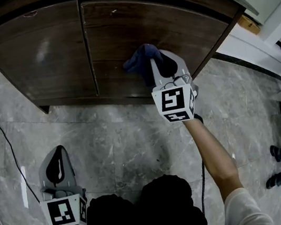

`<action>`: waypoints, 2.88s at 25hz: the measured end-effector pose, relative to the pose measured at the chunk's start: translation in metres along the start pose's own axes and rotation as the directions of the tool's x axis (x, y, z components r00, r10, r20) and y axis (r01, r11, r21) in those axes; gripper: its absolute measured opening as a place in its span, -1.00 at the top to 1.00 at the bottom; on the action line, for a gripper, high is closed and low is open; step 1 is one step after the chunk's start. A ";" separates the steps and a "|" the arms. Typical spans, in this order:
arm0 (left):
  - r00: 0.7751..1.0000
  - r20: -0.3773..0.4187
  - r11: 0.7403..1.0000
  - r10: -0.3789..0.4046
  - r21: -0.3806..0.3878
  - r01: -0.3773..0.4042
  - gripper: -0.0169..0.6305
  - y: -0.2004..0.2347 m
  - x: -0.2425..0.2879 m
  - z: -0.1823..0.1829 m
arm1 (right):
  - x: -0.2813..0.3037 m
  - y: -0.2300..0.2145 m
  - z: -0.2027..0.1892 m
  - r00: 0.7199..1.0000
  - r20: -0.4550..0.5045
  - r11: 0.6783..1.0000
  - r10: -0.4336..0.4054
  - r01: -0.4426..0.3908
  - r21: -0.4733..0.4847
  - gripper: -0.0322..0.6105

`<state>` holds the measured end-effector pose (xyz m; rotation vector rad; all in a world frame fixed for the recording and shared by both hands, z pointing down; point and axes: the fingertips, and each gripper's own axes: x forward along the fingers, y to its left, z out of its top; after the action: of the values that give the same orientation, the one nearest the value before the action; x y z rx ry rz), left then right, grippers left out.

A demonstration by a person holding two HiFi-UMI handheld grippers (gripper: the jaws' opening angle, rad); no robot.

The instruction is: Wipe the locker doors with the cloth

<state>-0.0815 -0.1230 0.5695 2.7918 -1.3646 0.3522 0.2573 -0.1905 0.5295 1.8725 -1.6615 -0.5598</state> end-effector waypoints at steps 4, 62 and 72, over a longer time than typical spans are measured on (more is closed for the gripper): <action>1.000 -0.011 1.000 0.016 0.000 -0.016 0.94 0.007 -0.003 -0.005 | 0.006 0.045 -0.040 0.997 -0.057 0.998 0.054 -0.053 0.023 0.74; 0.988 -0.042 0.985 0.148 -0.081 -0.151 0.94 0.081 -0.042 -0.051 | 0.075 0.124 0.102 0.992 0.068 0.948 0.107 -0.081 -0.309 0.74; 0.986 -0.060 0.982 0.156 -0.096 -0.161 0.94 0.087 -0.039 -0.064 | 0.086 0.195 0.045 0.985 -0.010 0.950 0.171 -0.168 -0.262 0.74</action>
<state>-0.1856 -0.1396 0.6161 2.5828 -1.5515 0.3465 0.0941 -0.2945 0.6286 1.5244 -1.6482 -0.6838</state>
